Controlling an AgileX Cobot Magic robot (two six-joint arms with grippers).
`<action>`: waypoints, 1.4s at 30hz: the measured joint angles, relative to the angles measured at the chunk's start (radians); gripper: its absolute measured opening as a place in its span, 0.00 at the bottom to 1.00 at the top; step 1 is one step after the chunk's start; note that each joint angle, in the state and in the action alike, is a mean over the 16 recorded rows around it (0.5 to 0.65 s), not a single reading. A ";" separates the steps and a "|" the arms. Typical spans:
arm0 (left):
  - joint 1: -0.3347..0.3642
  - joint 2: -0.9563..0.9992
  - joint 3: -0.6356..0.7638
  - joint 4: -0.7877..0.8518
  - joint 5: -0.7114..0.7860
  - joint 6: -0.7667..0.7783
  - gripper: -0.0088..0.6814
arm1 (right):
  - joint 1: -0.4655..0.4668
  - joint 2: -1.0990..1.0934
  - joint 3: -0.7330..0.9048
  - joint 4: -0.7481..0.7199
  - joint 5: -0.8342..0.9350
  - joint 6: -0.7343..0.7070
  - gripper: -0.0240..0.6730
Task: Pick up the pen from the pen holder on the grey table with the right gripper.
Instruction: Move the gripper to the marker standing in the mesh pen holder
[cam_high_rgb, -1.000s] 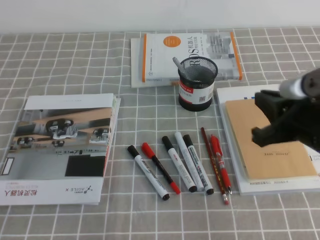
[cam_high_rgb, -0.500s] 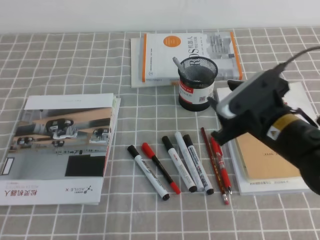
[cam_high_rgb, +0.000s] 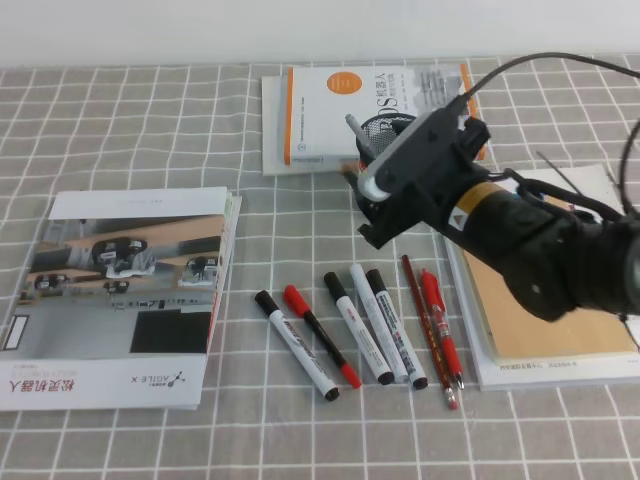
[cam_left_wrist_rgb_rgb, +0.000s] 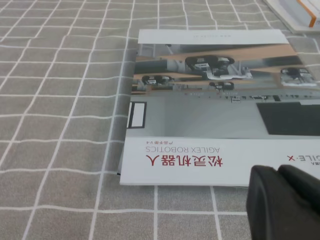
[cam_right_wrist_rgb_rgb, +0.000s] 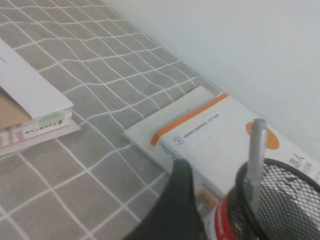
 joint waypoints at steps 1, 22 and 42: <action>0.000 0.000 0.000 0.000 0.000 0.000 0.01 | 0.000 0.017 -0.020 -0.002 0.000 -0.001 0.81; 0.000 0.000 0.000 0.000 0.000 0.000 0.01 | -0.002 0.268 -0.343 0.073 0.014 -0.127 0.86; 0.000 0.000 0.000 0.000 0.000 0.000 0.01 | -0.010 0.362 -0.453 0.165 0.065 -0.171 0.64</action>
